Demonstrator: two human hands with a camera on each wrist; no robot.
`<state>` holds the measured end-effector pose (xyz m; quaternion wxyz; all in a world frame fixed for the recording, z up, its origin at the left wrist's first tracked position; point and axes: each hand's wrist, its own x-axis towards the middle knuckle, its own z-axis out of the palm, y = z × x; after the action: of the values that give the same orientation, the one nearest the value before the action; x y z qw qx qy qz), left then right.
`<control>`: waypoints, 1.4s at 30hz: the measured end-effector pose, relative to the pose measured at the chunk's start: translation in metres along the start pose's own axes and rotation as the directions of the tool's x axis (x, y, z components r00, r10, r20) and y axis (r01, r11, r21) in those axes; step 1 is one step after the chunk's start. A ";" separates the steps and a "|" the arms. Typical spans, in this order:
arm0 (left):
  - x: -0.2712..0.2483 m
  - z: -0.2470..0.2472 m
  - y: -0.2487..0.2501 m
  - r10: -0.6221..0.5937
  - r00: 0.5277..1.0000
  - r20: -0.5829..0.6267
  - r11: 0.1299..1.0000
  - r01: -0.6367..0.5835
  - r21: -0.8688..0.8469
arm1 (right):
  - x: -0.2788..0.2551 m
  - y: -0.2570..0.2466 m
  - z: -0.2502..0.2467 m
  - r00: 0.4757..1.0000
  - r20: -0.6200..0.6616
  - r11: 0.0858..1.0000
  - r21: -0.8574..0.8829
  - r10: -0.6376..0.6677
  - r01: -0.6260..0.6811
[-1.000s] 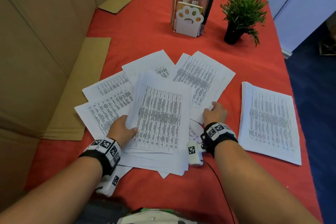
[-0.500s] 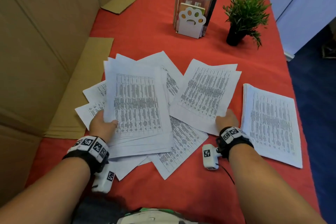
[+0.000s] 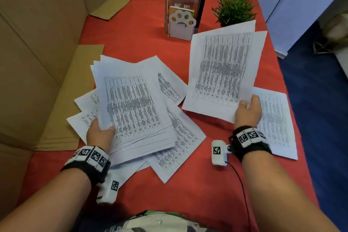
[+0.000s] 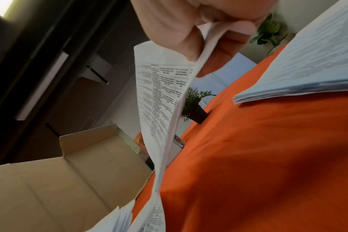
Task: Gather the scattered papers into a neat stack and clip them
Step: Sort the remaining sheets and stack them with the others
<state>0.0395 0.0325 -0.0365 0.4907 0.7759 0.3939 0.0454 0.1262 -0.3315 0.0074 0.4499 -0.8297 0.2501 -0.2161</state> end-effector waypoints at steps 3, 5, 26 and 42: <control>-0.001 -0.004 0.004 0.021 1.000 0.000 0.997 -0.021 -0.078 | -0.010 -0.004 0.000 0.998 0.050 0.999 0.012 -0.031 0.030; -0.004 -0.004 0.007 0.038 0.999 0.032 0.994 -0.034 -0.102 | -0.022 0.000 0.002 0.995 0.096 1.000 -0.012 -0.005 0.006; -0.021 0.024 -0.006 0.007 0.963 0.269 1.000 -0.002 -0.018 | -0.068 0.025 0.014 0.781 0.612 0.974 -0.226 0.126 0.020; -0.058 0.059 0.004 0.079 0.813 0.577 0.901 -0.307 0.308 | -0.098 0.021 0.035 0.642 0.718 0.952 -0.300 0.268 -0.062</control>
<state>0.0293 -0.0494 -0.0452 0.4125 0.8733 0.1541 -0.2083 0.0652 -0.2595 -0.0414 0.4231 -0.8671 0.1421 0.2211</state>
